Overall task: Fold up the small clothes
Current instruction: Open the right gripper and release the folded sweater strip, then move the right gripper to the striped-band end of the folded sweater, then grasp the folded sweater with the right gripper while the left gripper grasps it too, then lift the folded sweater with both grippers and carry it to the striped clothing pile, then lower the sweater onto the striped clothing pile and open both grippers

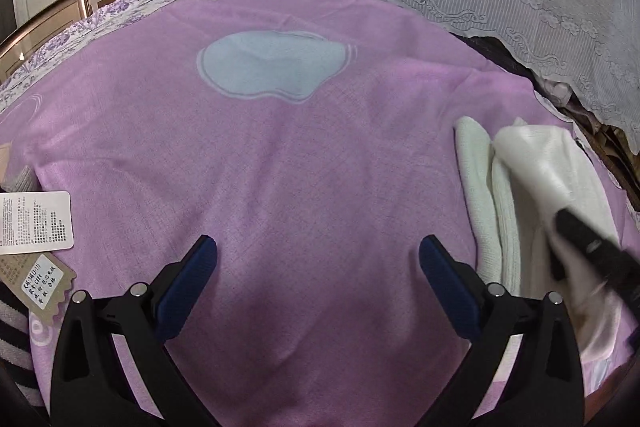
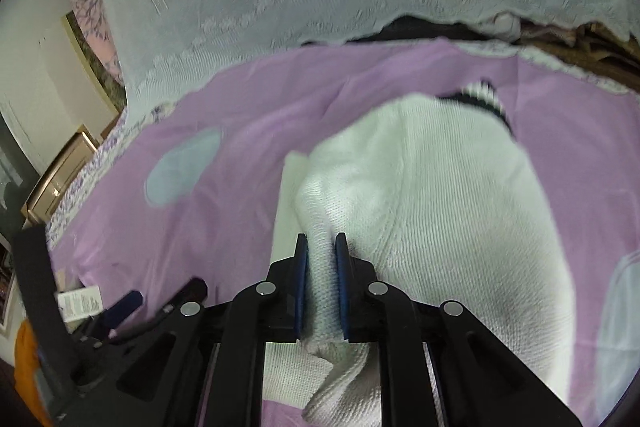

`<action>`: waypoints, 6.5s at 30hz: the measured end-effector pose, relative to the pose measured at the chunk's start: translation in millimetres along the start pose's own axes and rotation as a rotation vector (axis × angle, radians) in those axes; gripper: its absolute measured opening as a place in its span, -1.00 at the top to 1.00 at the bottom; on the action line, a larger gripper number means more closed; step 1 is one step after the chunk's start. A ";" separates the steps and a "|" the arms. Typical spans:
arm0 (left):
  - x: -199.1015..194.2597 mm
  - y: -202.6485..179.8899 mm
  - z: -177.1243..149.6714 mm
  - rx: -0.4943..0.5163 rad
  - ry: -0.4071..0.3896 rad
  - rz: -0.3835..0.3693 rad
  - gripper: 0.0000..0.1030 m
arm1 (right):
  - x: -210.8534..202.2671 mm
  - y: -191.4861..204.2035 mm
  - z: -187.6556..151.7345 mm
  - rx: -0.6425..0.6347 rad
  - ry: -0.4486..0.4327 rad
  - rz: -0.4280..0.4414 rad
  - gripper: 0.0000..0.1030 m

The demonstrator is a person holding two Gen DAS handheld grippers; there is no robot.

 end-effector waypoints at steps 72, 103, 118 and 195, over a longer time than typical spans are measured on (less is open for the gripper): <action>-26.6 -86.9 -31.5 0.310 -0.160 -0.031 -0.92 | -32.5 -99.7 -20.6 -0.118 -0.126 0.104 0.72; 33.1 -87.8 -0.7 -0.019 0.132 -0.617 -0.91 | 17.4 -160.5 -3.0 0.241 -0.003 0.349 -0.58; 26.9 -109.0 0.1 0.064 0.044 -0.631 -0.12 | 26.1 -151.0 3.9 0.232 -0.038 0.422 0.06; -337.5 233.2 -157.2 -0.070 -0.310 0.446 -0.91 | -237.1 183.6 -157.0 -0.407 -0.068 0.680 -0.86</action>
Point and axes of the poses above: each gripper's, at about its wrist camera, not at the fingertips, and x roughly the way its jaws point, y to its left, z to its top, the point moved 1 cm from there along x, roughly the way its jaws point, and after that the axes turned 5 degrees about -y, right-handed, at the moved point
